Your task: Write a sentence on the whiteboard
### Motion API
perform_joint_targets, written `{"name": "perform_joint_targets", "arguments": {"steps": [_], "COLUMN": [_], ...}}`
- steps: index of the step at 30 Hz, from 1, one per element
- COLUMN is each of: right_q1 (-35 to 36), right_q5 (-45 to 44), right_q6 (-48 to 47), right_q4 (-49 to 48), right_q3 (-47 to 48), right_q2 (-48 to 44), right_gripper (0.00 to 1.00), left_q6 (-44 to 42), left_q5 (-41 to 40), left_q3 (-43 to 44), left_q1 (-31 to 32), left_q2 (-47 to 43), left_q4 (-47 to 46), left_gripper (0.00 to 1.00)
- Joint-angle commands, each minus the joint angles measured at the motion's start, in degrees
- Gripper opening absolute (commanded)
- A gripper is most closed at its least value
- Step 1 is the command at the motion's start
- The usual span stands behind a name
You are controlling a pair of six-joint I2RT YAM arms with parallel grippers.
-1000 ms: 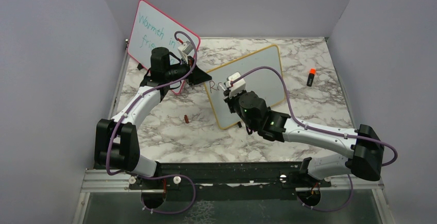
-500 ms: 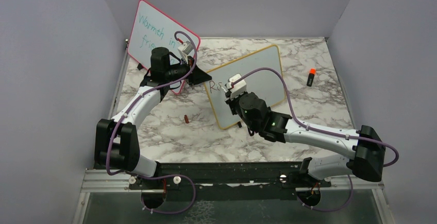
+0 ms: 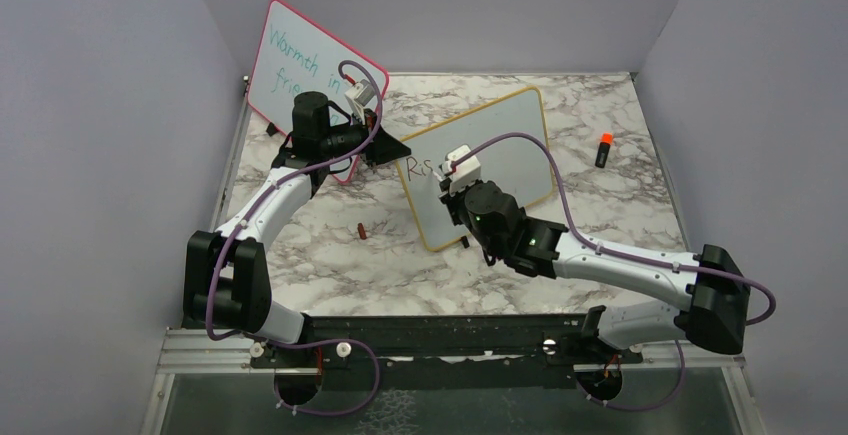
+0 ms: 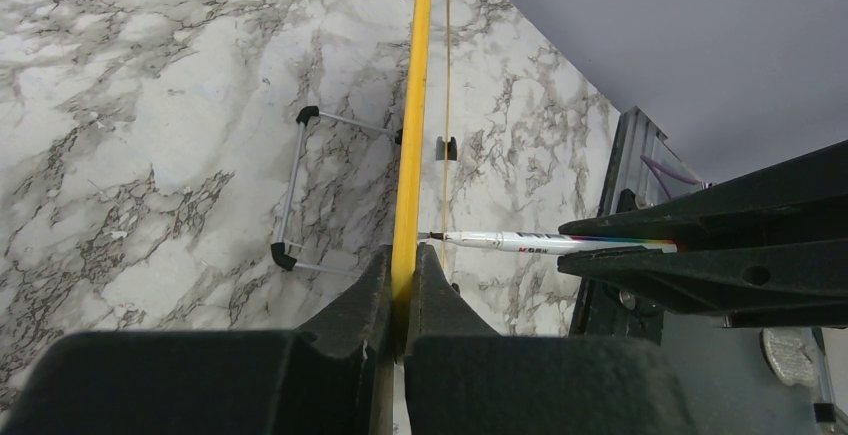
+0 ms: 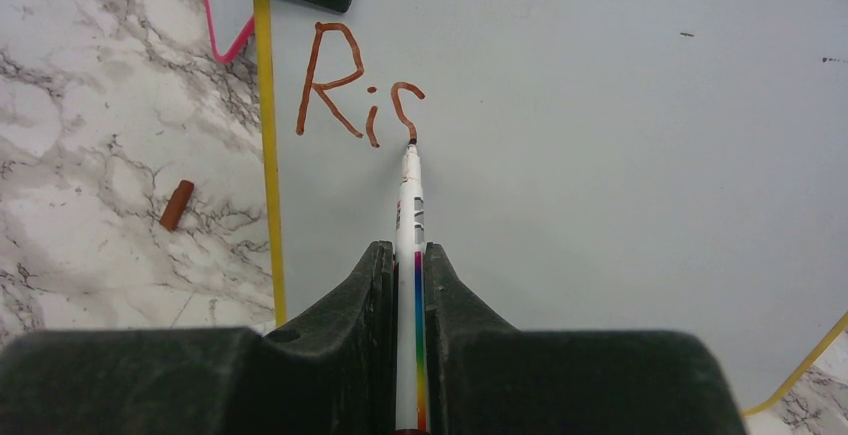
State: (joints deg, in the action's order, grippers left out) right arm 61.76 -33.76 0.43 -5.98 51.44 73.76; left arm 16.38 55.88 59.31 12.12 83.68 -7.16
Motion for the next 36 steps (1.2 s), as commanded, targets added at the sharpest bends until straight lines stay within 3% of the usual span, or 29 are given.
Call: {"name": "perform_joint_targets", "arguments": {"steps": [1, 10, 36], "right_q1": [-0.32, -0.32, -1.23], "right_q5": [0.74, 3.69, 0.68], "right_q6": [1.77, 1.99, 0.9], "right_q4": [2.64, 1.01, -2.47], "right_q3": [-0.94, -0.73, -2.44], "right_q2": [-1.05, -0.42, -4.57], "right_gripper": [0.01, 0.01, 0.01], "left_q6": [-1.7, -1.7, -1.7], "left_q5": [0.4, 0.46, 0.42], "left_q3": [-0.95, -0.95, -0.95], "left_q1": [0.8, 0.89, 0.9], "left_q2": [1.09, 1.09, 1.14], "left_q4": [2.74, 2.74, 2.65], "left_gripper": [0.0, 0.0, 0.0]}}
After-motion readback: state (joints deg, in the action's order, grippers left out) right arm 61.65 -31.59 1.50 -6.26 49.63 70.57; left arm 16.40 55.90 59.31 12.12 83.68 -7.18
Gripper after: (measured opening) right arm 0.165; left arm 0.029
